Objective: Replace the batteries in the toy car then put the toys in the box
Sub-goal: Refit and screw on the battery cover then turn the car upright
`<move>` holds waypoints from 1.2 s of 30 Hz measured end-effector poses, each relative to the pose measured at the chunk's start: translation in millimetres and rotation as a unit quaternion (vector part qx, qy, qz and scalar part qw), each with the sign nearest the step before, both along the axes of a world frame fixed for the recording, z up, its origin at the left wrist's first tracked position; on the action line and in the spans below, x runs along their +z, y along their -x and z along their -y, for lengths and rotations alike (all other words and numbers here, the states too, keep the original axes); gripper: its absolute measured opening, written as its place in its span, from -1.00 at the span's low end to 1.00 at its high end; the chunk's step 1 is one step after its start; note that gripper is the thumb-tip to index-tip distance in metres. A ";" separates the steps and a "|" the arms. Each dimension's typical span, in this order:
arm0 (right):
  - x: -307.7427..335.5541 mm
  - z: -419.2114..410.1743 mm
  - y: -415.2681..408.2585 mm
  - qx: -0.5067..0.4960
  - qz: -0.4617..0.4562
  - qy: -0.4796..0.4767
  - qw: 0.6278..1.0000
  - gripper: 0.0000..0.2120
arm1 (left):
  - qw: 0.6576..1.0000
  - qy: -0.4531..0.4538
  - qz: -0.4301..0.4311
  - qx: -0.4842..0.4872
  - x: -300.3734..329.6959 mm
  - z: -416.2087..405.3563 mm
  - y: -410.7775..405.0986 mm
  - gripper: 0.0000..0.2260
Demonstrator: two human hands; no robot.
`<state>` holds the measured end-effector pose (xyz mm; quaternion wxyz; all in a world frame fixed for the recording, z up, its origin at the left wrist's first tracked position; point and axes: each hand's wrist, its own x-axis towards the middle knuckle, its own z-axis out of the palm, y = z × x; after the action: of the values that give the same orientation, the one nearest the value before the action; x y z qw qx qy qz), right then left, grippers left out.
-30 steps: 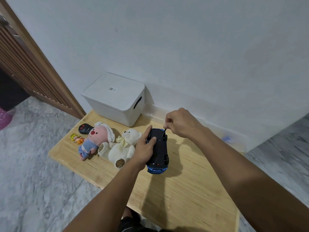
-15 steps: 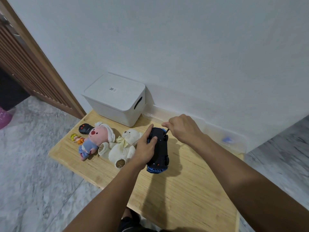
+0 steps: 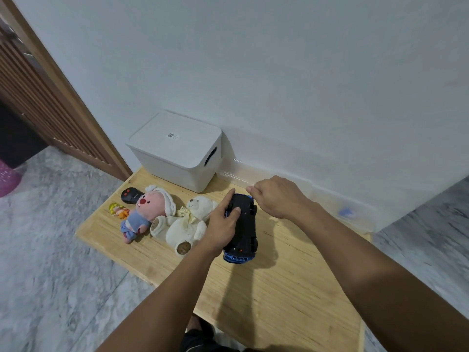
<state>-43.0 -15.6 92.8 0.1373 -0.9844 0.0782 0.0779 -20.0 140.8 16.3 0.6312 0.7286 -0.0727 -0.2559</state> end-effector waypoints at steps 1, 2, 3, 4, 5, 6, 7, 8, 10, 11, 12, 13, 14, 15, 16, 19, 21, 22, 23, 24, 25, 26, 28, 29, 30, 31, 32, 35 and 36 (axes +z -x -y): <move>-0.5 -0.4 -0.6 -0.005 0.005 -0.003 1.000 -0.50 | 1.000 0.001 0.000 -0.003 0.6 0.5 0.4 -0.55; -1.8 -0.1 -1.2 -0.007 0.013 -0.011 1.000 -0.49 | 1.000 0.003 -0.003 -0.005 1.3 1.1 0.7 -0.55; -3.2 0.3 -1.5 -0.011 0.019 -0.028 0.999 -0.49 | 1.000 0.005 -0.007 -0.005 0.9 1.6 0.7 -0.55; -4.2 1.0 -2.0 -0.013 0.026 -0.050 0.998 -0.51 | 1.000 0.006 -0.010 -0.005 0.8 2.0 1.1 -0.55; -5.6 2.4 -2.6 -0.016 0.031 -0.076 0.996 -0.56 | 1.000 0.005 -0.012 -0.004 1.0 2.2 1.3 -0.55; -6.6 3.8 -3.1 -0.016 0.038 -0.099 0.994 -0.64 | 1.000 0.004 -0.011 -0.003 1.8 2.0 1.8 -0.55; -6.2 4.9 -2.6 -0.018 0.043 -0.117 0.992 -0.74 | 1.000 0.002 -0.010 -0.003 1.9 1.7 1.7 -0.55; -6.2 6.3 -2.0 -0.022 0.048 -0.133 0.990 -0.82 | 1.000 0.000 -0.009 -0.003 1.9 1.5 1.6 -0.54; -6.4 8.7 -0.1 -0.033 0.052 -0.153 0.986 -0.91 | 1.000 -0.003 -0.005 -0.002 0.8 0.5 1.2 -0.54; -6.0 9.5 0.8 -0.037 0.046 -0.158 0.986 -0.92 | 1.000 -0.004 -0.003 0.000 0.1 -0.3 0.9 -0.54; -5.9 10.4 1.4 -0.038 0.036 -0.160 0.986 -0.94 | 1.000 -0.006 -0.001 0.002 -0.3 -0.8 0.7 -0.54; -5.4 10.9 2.3 -0.035 0.023 -0.161 0.986 -0.95 | 1.000 -0.008 0.001 0.003 -1.1 -1.2 0.1 -0.54; -5.0 10.7 2.6 -0.030 0.014 -0.161 0.986 -0.93 | 1.000 -0.010 0.003 0.003 -1.4 -1.5 -0.3 -0.54; -4.4 10.5 3.2 -0.025 0.009 -0.162 0.987 -0.91 | 1.000 -0.012 0.003 0.003 -1.5 -1.7 -0.7 -0.54; -4.3 10.6 3.2 -0.025 0.011 -0.161 0.987 -0.92 | 1.000 -0.012 0.002 0.002 -1.3 -1.7 -1.2 -0.54; -2.3 7.7 2.3 -0.029 0.028 -0.129 0.991 -0.85 | 1.000 -0.008 -0.002 0.001 -1.9 -1.2 -2.3 -0.55; -1.3 4.8 0.7 -0.035 0.022 -0.070 0.997 -0.65 | 1.000 -0.009 0.000 0.000 -2.5 -0.7 -2.6 -0.55; -1.0 4.1 -0.1 -0.035 0.019 -0.045 0.998 -0.57 | 1.000 -0.010 0.001 -0.001 -2.6 -0.5 -2.5 -0.55; -1.0 4.3 -0.6 -0.035 0.019 -0.037 0.999 -0.54 | 1.000 -0.010 0.000 -0.002 -2.9 -1.0 -2.4 -0.55; -1.3 4.9 -0.5 -0.033 0.021 -0.046 0.998 -0.56 | 1.000 -0.010 -0.001 -0.002 -3.0 -1.5 -2.0 -0.55; -0.9 5.8 0.0 -0.029 0.022 -0.067 0.997 -0.63 | 1.000 -0.009 -0.002 -0.001 -3.2 -2.4 -1.9 -0.55; -1.4 7.4 0.7 -0.024 0.021 -0.091 0.995 -0.73 | 1.000 -0.010 -0.002 0.001 -3.7 -3.2 -2.0 -0.55; -2.3 8.3 2.9 -0.007 0.009 -0.117 0.993 -0.86 | 1.000 -0.015 0.002 0.003 -3.9 -4.1 -2.9 -0.55; -2.4 7.4 4.1 0.002 -0.002 -0.115 0.993 -0.85 | 1.000 -0.018 0.005 0.002 -3.9 -4.0 -3.6 -0.55; -2.8 6.4 5.0 0.008 -0.012 -0.108 0.994 -0.82 | 1.000 -0.021 0.008 0.000 -3.6 -3.7 -4.4 -0.55; -3.6 5.9 5.1 0.011 -0.017 -0.099 0.995 -0.80 | 1.000 -0.025 0.012 -0.002 -3.2 -3.7 -5.3 -0.54; -4.3 5.7 5.2 0.014 -0.019 -0.087 0.996 -0.80 | 0.999 -0.030 0.017 -0.004 -2.8 -3.7 -6.1 -0.54; -2.3 5.1 5.7 0.028 -0.026 -0.041 0.998 -0.83 | 0.999 -0.039 0.032 -0.014 -2.0 -4.9 -6.1 -0.54; -0.5 4.3 5.9 0.035 -0.034 -0.021 0.999 -0.81 | 0.998 -0.042 0.038 -0.019 -2.2 -5.0 -5.7 -0.54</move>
<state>-48.9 -19.9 92.3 0.1526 -0.9802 0.0462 0.1176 -14.2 145.8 14.0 0.5915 0.7622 -0.0995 -0.2434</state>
